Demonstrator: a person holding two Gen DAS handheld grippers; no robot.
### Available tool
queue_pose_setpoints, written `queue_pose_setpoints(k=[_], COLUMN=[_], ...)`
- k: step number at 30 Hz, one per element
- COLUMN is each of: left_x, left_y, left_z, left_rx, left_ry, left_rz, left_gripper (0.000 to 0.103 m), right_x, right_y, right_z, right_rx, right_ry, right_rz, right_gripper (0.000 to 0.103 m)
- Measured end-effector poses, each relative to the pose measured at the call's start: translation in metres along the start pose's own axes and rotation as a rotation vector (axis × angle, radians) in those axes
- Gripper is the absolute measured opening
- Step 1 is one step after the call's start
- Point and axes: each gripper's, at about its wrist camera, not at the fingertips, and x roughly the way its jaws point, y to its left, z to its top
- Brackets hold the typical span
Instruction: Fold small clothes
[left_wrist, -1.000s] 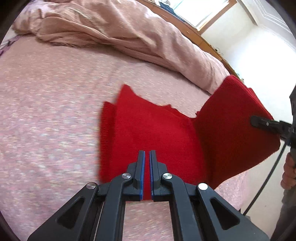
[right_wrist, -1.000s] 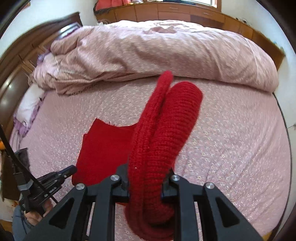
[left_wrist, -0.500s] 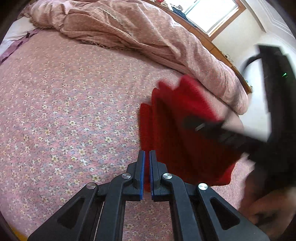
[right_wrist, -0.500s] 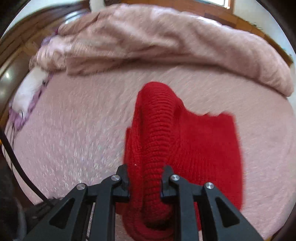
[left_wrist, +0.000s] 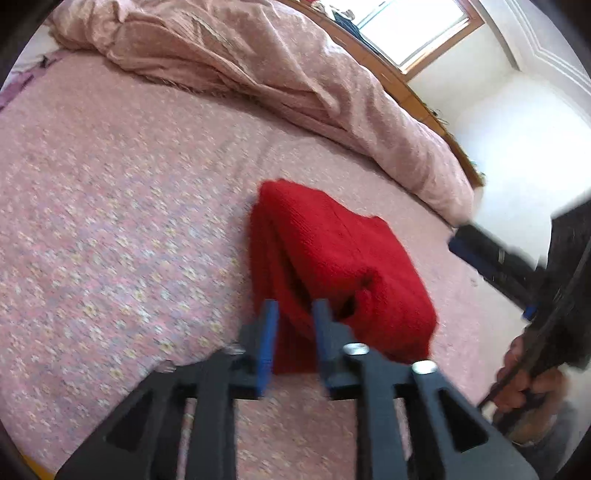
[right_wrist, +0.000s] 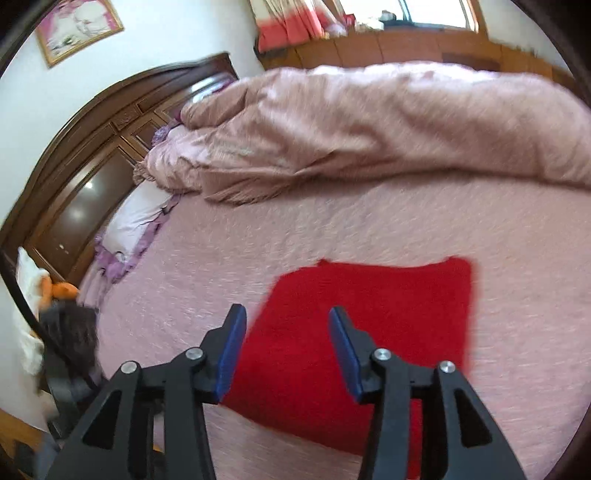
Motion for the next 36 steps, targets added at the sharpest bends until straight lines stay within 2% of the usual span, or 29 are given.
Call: queue_pose_setpoints(k=[2,5,7,8,10,12,14,16,19,21,23,24,25,27,30,33,36], left_x=[-0.005,-0.011,-0.014,-0.014,-0.01,0.006,0.025,0.047,0.062,0.067,0.067,0.067,0.065,0.065,0.068,0.072,0.078], left_y=[-0.005,-0.006,-0.002,0.002,0.006,0.01,0.011,0.011,0.009,0.003,-0.005,-0.009,-0.014,-0.027,-0.041,-0.049,-0.049], left_z=[-0.004,-0.008,-0.009,-0.01,-0.009,-0.004,0.003,0.01,0.012,0.014,0.017,0.018,0.02,0.025,0.032,0.037,0.034], left_rx=[0.004,0.001,-0.03,-0.057,-0.1,-0.153,-0.192,-0.219,-0.228,-0.22,-0.203,-0.192,-0.176,-0.134,-0.109,-0.061,-0.029], left_ry=[-0.012,-0.029,-0.036,-0.035,-0.032,-0.001,0.031,0.061,0.072,0.053,0.034,0.027,0.017,0.002,-0.014,-0.034,-0.009], left_rz=[-0.001,-0.023,-0.062,-0.102,-0.155,-0.209,-0.231,-0.216,-0.212,-0.204,-0.211,-0.211,-0.203,-0.201,-0.245,-0.299,-0.237], left_gripper=[0.027,0.038,0.054,0.059,0.07,0.071,0.071,0.071,0.071,0.071,0.063,0.052,0.047,0.04,0.037,0.034,0.032], right_x=[-0.03,-0.06,-0.076,-0.079,-0.076,-0.069,-0.051,-0.04,-0.026,-0.015,-0.005,0.0,0.002,0.006,0.011,0.008,0.002], right_y=[-0.019,-0.052,-0.078,-0.086,-0.099,-0.102,-0.09,-0.073,-0.05,-0.041,-0.042,-0.044,-0.045,-0.049,-0.057,-0.06,-0.063], right_z=[-0.023,-0.067,-0.103,-0.119,-0.144,-0.155,-0.153,-0.153,-0.157,-0.156,-0.152,-0.149,-0.145,-0.139,-0.133,-0.133,-0.138], right_rx=[-0.05,-0.08,-0.055,-0.041,-0.023,-0.036,-0.099,-0.198,-0.335,-0.38,-0.378,-0.364,-0.337,-0.313,-0.272,-0.234,-0.222], right_ry=[-0.064,-0.146,-0.209,-0.229,-0.242,-0.208,-0.158,-0.15,-0.15,-0.165,-0.172,-0.171,-0.193,-0.221,-0.252,-0.267,-0.286], right_rz=[-0.08,-0.173,-0.223,-0.241,-0.261,-0.282,-0.277,-0.281,-0.322,-0.385,-0.421,-0.422,-0.414,-0.414,-0.471,-0.488,-0.526], right_gripper=[0.059,0.06,0.063,0.064,0.065,0.065,0.065,0.065,0.066,0.067,0.068,0.068,0.068,0.068,0.068,0.068,0.068])
